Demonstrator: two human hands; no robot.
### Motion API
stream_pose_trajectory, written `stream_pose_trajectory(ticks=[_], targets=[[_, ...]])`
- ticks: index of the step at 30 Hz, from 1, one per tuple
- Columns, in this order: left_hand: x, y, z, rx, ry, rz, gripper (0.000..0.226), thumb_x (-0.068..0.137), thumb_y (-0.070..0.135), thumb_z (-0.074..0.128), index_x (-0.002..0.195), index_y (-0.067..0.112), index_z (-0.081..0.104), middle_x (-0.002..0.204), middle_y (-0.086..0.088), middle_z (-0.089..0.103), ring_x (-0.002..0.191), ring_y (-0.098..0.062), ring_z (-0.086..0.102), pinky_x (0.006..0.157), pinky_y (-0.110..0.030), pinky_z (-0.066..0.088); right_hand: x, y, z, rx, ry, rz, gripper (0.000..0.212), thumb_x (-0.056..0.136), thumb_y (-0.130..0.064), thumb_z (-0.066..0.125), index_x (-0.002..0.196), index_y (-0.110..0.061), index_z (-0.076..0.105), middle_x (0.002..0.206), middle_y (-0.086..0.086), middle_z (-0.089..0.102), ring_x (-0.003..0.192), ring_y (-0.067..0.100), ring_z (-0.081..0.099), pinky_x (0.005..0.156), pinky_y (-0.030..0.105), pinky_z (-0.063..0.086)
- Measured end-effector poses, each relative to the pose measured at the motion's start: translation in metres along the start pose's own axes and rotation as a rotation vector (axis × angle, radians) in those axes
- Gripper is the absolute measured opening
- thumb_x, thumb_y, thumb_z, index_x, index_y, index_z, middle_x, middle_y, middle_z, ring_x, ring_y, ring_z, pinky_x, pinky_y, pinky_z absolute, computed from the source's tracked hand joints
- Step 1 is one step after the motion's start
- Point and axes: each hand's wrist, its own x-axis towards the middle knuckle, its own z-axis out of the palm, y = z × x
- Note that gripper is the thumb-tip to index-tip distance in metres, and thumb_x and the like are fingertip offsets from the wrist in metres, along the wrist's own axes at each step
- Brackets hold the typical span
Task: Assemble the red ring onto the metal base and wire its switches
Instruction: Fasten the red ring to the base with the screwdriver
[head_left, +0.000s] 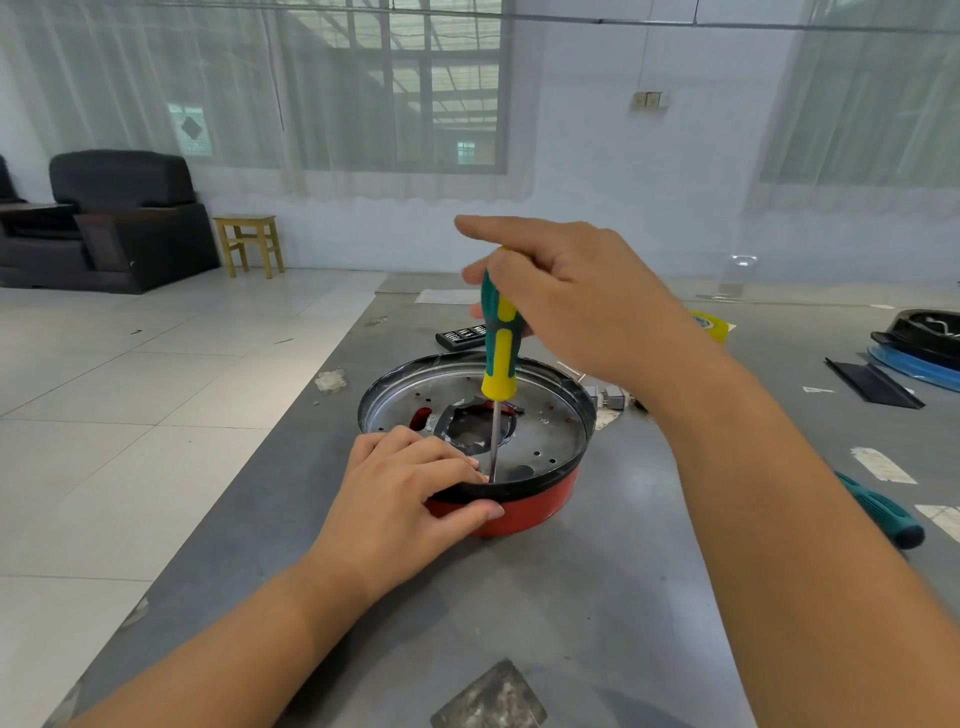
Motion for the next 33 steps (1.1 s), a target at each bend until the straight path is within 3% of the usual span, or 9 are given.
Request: stream_pose_trajectory(ticks=[3, 5, 8, 10, 14, 19, 25, 30, 33], targets=[[0.0, -0.001, 0.001, 0.0, 0.011, 0.001, 0.04, 0.085, 0.073, 0.058, 0.097, 0.042, 0.08, 0.105, 0.027, 0.072, 0.102, -0.01, 0.061, 0.091, -0.037, 0.038, 0.0, 0.001, 0.005, -0.123, 0.095, -0.052, 0.022, 0.097, -0.049, 0.06, 0.112, -0.039, 0.072, 0.078, -0.012, 0.069, 0.074, 0.006, 0.064, 0.072, 0.021, 0.051], [0.0, -0.001, 0.002, 0.0, 0.009, 0.001, 0.039, 0.086, 0.073, 0.058, 0.097, 0.043, 0.08, 0.106, 0.027, 0.072, 0.102, -0.009, 0.061, 0.092, -0.038, 0.04, 0.0, 0.002, 0.008, -0.229, 0.149, -0.05, 0.031, 0.096, -0.06, 0.056, 0.103, -0.033, 0.071, 0.071, -0.011, 0.063, 0.068, 0.008, 0.056, 0.067, 0.026, 0.048], [0.0, -0.001, 0.002, 0.005, 0.012, 0.0, 0.039, 0.085, 0.073, 0.057, 0.097, 0.043, 0.08, 0.105, 0.026, 0.072, 0.102, -0.011, 0.062, 0.092, -0.042, 0.042, -0.001, -0.001, 0.01, -0.225, 0.086, -0.02, 0.036, 0.104, -0.049, 0.041, 0.128, -0.035, 0.064, 0.099, -0.012, 0.069, 0.093, 0.014, 0.06, 0.087, 0.033, 0.052], [0.0, 0.0, 0.001, 0.009, -0.003, -0.01, 0.041, 0.085, 0.074, 0.056, 0.098, 0.043, 0.08, 0.106, 0.027, 0.072, 0.103, -0.011, 0.061, 0.094, -0.041, 0.04, -0.001, -0.004, 0.007, -0.084, 0.022, 0.001, 0.043, 0.104, -0.032, 0.038, 0.143, -0.035, 0.056, 0.123, -0.01, 0.069, 0.104, 0.015, 0.062, 0.088, 0.02, 0.05], [0.0, 0.0, -0.001, 0.01, -0.022, -0.015, 0.044, 0.085, 0.074, 0.054, 0.099, 0.042, 0.08, 0.108, 0.027, 0.072, 0.106, -0.01, 0.059, 0.095, -0.036, 0.036, -0.001, -0.002, 0.004, -0.141, 0.05, -0.073, 0.033, 0.104, -0.037, 0.05, 0.134, -0.043, 0.063, 0.096, 0.0, 0.076, 0.063, 0.006, 0.06, 0.059, 0.015, 0.047], [0.0, 0.0, 0.0, 0.007, -0.012, -0.011, 0.043, 0.085, 0.074, 0.055, 0.098, 0.042, 0.081, 0.106, 0.027, 0.072, 0.105, -0.01, 0.06, 0.094, -0.036, 0.037, -0.003, 0.0, 0.009, -0.261, 0.111, -0.078, 0.034, 0.101, -0.054, 0.05, 0.129, -0.043, 0.065, 0.077, -0.014, 0.066, 0.067, 0.001, 0.055, 0.074, 0.028, 0.051], [-0.001, 0.001, 0.001, 0.009, 0.014, -0.007, 0.039, 0.084, 0.072, 0.058, 0.095, 0.042, 0.081, 0.105, 0.026, 0.073, 0.102, -0.011, 0.063, 0.094, -0.037, 0.038, 0.0, 0.002, 0.005, -0.135, 0.005, -0.035, 0.046, 0.104, -0.025, 0.041, 0.147, -0.039, 0.051, 0.09, -0.009, 0.069, 0.057, -0.002, 0.054, 0.058, 0.014, 0.046], [0.0, 0.0, 0.001, 0.009, 0.009, -0.007, 0.04, 0.085, 0.073, 0.058, 0.095, 0.041, 0.08, 0.105, 0.027, 0.072, 0.102, -0.01, 0.062, 0.094, -0.036, 0.038, 0.0, 0.006, 0.009, -0.221, 0.064, -0.082, 0.025, 0.099, -0.052, 0.056, 0.12, -0.04, 0.064, 0.083, -0.013, 0.063, 0.074, 0.006, 0.057, 0.071, 0.021, 0.048], [0.001, 0.0, 0.002, 0.008, 0.014, -0.004, 0.039, 0.085, 0.072, 0.059, 0.096, 0.042, 0.081, 0.104, 0.027, 0.072, 0.101, -0.011, 0.063, 0.092, -0.037, 0.04, 0.0, 0.005, 0.01, -0.248, 0.044, -0.034, 0.033, 0.105, -0.047, 0.044, 0.131, -0.037, 0.06, 0.105, -0.007, 0.066, 0.093, 0.009, 0.056, 0.084, 0.026, 0.044]])
